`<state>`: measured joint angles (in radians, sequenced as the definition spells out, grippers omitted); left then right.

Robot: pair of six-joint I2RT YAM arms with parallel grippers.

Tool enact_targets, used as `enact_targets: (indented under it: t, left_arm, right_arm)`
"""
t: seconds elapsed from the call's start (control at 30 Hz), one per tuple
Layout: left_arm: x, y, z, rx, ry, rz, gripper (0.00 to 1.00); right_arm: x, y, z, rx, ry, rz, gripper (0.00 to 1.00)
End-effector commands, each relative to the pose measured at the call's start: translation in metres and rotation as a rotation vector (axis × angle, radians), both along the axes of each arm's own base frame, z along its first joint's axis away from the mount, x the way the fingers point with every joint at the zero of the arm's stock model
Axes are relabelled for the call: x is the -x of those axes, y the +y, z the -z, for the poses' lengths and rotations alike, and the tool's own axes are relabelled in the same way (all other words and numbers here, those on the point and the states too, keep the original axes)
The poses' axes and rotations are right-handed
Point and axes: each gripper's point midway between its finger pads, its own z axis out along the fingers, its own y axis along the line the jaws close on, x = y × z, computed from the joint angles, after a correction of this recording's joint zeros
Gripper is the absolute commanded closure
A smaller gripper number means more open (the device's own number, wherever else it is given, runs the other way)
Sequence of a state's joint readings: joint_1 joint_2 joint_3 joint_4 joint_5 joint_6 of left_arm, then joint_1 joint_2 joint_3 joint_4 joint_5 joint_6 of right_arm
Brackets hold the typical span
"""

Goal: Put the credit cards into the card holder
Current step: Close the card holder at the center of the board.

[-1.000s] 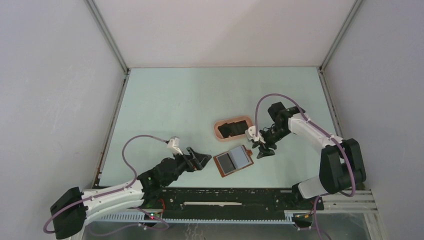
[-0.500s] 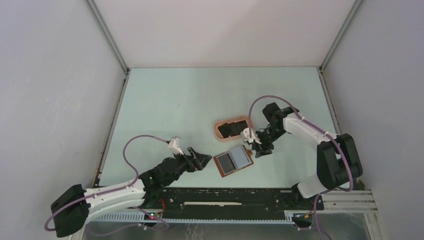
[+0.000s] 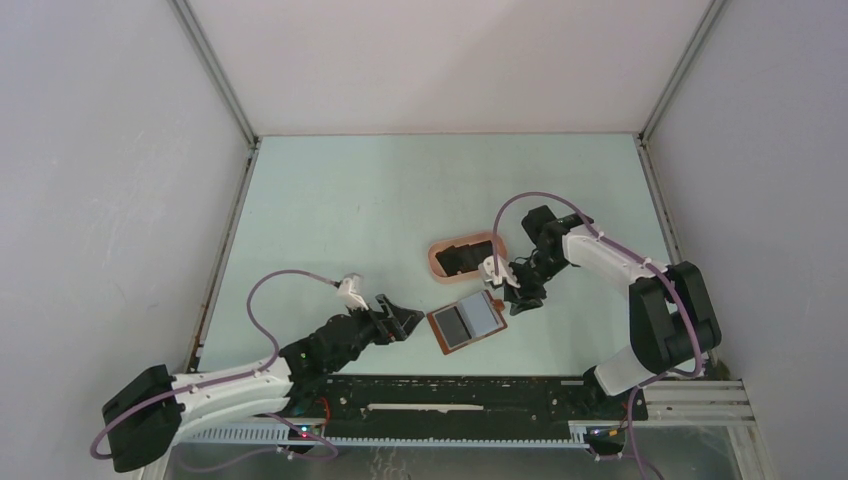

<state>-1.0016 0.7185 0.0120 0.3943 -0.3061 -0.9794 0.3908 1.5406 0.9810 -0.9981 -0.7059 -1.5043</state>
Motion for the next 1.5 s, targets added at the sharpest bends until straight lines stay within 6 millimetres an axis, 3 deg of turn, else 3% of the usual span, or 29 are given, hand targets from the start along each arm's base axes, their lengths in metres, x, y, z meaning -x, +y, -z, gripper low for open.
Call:
enact_targets:
  t: [0.0,0.4,0.6,0.8,1.2,1.47]
  left_arm:
    - [0.003,0.002,0.008,0.006,0.005,0.0,0.06]
    - [0.004,-0.001,0.011,0.001,0.019,0.014,0.08]
    - [0.004,-0.004,0.011,-0.003,0.024,0.024,0.08]
    - [0.004,-0.004,0.012,-0.004,0.025,0.025,0.08]
    - [0.006,-0.006,0.015,-0.012,0.036,0.039,0.09]
    - [0.008,-0.008,0.017,-0.015,0.043,0.05,0.1]
  right_arm:
    - [-0.01,0.006,-0.007,-0.007,-0.032,0.003,0.53]
    - [-0.01,0.009,0.0,0.016,-0.028,-0.003,0.54]
    - [-0.024,0.017,0.013,0.09,-0.076,0.032,0.54]
    - [-0.039,0.02,0.018,0.114,-0.121,0.074,0.5]
    - [-0.039,0.031,0.034,0.161,-0.126,0.072,0.45]
    - [-0.039,0.032,0.033,0.164,-0.13,0.076,0.59]
